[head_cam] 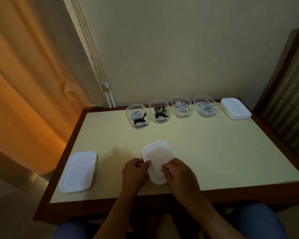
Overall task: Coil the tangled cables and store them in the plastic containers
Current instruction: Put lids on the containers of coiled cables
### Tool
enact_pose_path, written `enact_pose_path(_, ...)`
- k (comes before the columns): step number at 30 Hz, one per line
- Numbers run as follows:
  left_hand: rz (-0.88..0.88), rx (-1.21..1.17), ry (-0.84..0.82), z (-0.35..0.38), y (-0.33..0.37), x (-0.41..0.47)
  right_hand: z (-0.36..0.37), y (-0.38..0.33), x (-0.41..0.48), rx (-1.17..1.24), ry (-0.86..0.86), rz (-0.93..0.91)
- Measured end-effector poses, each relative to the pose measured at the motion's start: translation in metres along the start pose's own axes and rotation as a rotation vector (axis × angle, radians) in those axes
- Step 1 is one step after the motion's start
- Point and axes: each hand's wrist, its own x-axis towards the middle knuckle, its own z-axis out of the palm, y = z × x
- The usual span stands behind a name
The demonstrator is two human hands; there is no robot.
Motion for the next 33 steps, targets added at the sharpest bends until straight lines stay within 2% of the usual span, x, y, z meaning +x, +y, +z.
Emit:
enact_pose_path(3,0.048,0.076,-0.002,-0.004,0.005,0.001,-0.01,0.008,0.018,0.003,0.126,0.201)
enact_pose_path(7,0.118,0.163,0.009,-0.003,0.012,0.003,-0.009,0.022,0.042,0.034,-0.028,0.379)
enact_pose_path(10,0.141,0.241,-0.01,-0.002,0.014,0.009,-0.006,0.028,0.046,0.121,-0.033,0.461)
enact_pose_path(17,-0.01,0.065,-0.05,-0.005,0.016,0.019,-0.002,0.039,0.044,0.29,-0.061,0.623)
enact_pose_path(21,-0.268,-0.161,-0.151,-0.008,0.013,0.031,0.002,0.049,0.044,0.425,-0.115,0.732)
enact_pose_path(24,-0.398,-0.233,-0.258,-0.012,0.014,0.042,-0.001,0.053,0.047,0.558,-0.157,0.81)
enact_pose_path(33,-0.347,-0.047,-0.289,-0.01,0.022,0.052,-0.008,0.048,0.056,0.579,-0.22,0.806)
